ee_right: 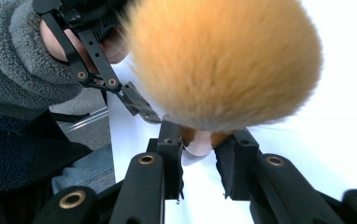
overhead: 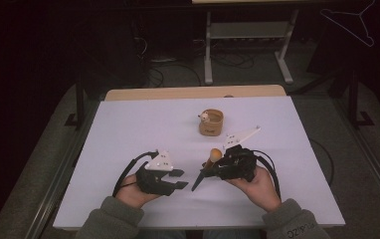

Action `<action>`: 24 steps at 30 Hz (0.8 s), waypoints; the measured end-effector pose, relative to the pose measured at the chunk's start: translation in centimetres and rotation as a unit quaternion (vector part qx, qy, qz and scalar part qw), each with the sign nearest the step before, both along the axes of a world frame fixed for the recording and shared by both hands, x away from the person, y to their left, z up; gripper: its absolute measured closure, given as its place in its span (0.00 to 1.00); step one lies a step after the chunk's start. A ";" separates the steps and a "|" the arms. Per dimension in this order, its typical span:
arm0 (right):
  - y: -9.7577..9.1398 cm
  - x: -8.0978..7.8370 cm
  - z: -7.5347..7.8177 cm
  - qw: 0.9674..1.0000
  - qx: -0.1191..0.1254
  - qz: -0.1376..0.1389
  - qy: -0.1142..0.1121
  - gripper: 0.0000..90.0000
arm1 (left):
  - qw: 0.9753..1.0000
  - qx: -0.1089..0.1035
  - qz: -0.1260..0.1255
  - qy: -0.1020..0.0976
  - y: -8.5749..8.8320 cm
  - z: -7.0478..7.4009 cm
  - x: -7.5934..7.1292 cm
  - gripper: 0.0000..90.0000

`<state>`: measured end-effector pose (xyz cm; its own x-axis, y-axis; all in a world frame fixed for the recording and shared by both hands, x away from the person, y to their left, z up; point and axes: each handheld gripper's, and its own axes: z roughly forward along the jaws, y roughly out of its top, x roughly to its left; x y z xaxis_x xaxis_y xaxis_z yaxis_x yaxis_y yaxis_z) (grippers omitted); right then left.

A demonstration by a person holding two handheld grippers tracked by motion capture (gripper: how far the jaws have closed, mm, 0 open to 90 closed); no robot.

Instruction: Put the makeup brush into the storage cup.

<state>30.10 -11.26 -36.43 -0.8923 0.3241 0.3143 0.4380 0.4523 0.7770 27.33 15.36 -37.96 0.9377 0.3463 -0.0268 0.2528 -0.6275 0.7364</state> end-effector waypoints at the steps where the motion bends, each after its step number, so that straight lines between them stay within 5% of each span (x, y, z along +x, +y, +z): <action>1: 0.0 0.0 0.0 1.000 -0.001 0.000 -0.001 0.80 | 1.000 0.000 0.000 0.000 0.0 0.0 0.0 0.66; 24: -0.8 0.3 0.3 1.000 -0.003 -0.015 -0.006 0.80 | 1.000 0.003 0.007 0.000 0.7 -0.1 0.2 0.64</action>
